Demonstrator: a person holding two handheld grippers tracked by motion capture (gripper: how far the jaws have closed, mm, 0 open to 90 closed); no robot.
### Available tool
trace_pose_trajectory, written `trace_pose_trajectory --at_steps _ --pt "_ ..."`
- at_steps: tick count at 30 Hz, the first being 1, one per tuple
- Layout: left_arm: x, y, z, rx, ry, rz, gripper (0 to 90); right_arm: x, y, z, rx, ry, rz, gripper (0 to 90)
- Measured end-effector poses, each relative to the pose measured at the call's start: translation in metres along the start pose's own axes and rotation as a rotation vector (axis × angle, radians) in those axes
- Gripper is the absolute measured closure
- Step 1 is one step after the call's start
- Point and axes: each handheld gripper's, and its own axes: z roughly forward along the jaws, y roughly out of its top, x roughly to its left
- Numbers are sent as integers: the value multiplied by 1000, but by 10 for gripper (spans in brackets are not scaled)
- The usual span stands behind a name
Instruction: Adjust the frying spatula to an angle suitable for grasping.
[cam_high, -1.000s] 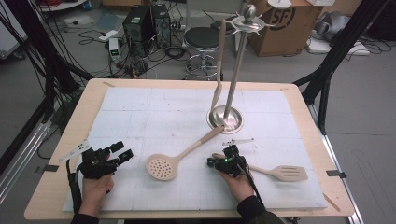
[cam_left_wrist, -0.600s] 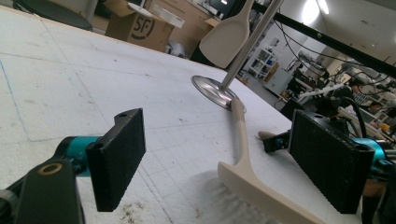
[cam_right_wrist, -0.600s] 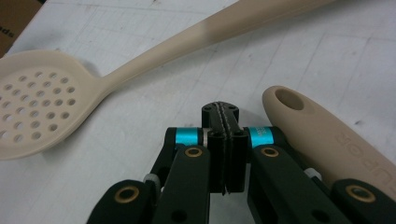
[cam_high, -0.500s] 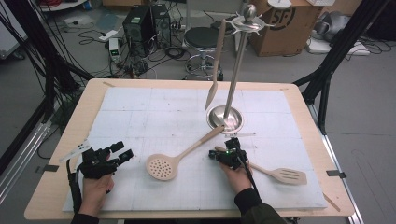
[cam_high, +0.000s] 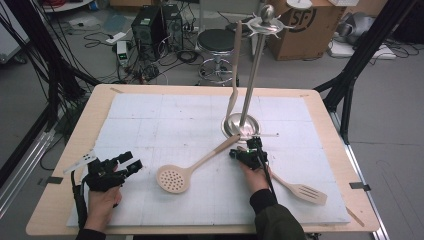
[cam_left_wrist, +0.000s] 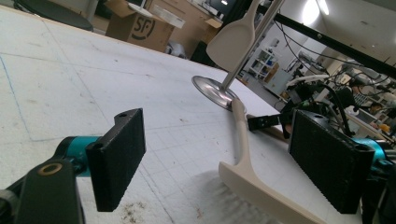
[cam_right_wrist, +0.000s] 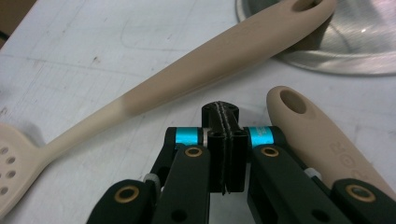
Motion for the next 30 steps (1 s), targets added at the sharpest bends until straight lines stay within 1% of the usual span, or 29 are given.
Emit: trace_pose_trajectory --at_steps 4,7,13,15,17,18,20,21,24,26,28,29,30 --pt "0 0 0 0 0 0 195 -5 5 1 -9 -15 13 900" --pt "0 0 0 0 -1 0 195 -10 7 1 -26 -25 35 900" --pt "0 0 0 1 1 -1 195 -15 10 1 -43 -54 50 900" --pt "1 0 -1 -2 0 -4 195 -16 10 1 -46 -54 58 900" --pt "1 0 -1 -3 0 -5 196 -14 10 1 -46 -64 49 900" --pt "1 0 -1 -2 -1 -5 195 -14 10 0 -45 -63 54 900" --pt "0 0 -1 -2 0 -4 196 -15 9 -1 -42 -55 57 900" --pt "1 0 -1 -1 0 -4 196 -15 8 -3 -38 -42 60 900" --pt "1 0 0 1 2 0 196 -16 4 -8 -46 -23 60 888" --pt "0 -1 0 2 -1 -6 196 -17 2 -13 -49 -6 57 857" --pt "0 -1 1 0 0 -3 195 -18 0 -18 -67 33 75 828" --pt "0 -1 1 2 0 1 195 -19 -1 -21 -76 44 73 807" --pt "0 -1 1 1 -1 0 196 -19 -2 -24 -86 47 67 765"
